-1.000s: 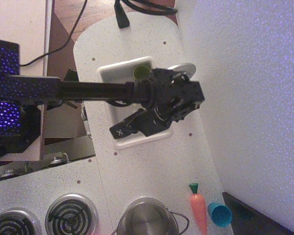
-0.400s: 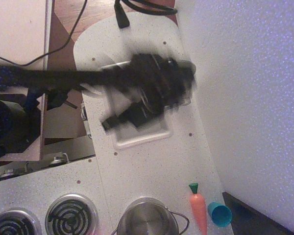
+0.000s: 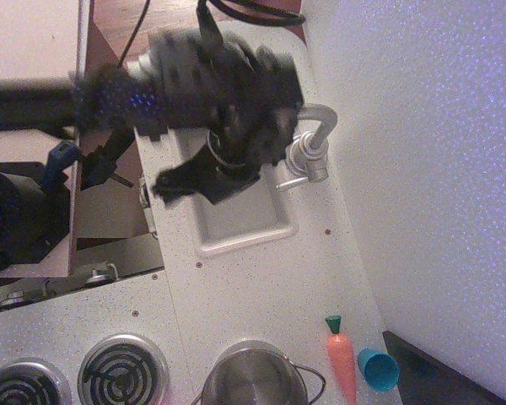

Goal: Turn faucet left

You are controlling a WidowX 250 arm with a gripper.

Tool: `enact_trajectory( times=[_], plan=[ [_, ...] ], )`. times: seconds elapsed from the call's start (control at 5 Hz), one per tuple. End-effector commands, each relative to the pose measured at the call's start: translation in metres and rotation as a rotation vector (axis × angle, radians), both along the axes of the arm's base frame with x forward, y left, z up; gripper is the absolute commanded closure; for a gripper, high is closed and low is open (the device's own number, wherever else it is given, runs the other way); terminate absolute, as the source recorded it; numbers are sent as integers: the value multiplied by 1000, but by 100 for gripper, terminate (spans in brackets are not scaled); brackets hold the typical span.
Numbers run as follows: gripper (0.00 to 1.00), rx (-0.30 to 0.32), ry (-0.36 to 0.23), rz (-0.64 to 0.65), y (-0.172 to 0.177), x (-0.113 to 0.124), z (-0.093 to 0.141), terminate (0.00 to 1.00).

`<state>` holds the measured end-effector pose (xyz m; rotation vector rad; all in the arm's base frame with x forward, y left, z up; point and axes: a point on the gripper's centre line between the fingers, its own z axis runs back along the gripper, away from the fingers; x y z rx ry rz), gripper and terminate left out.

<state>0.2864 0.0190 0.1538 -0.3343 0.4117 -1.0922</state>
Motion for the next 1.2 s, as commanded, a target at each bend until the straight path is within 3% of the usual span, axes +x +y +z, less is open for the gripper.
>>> enact_trajectory(
  times=[0.0, 0.2, 0.4, 0.6, 0.8, 1.0],
  plan=[
    [0, 208, 282, 200, 29, 14, -49, 0],
    [0, 310, 255, 318, 51, 17, -71, 0],
    [0, 274, 216, 257, 48, 12, -72, 0],
    [0, 161, 247, 177, 24, -1, -80, 0],
    [0, 101, 207, 141, 11, -1, -76, 0],
    [0, -3, 57, 131, 6, -1, -72, 0]
  ],
)
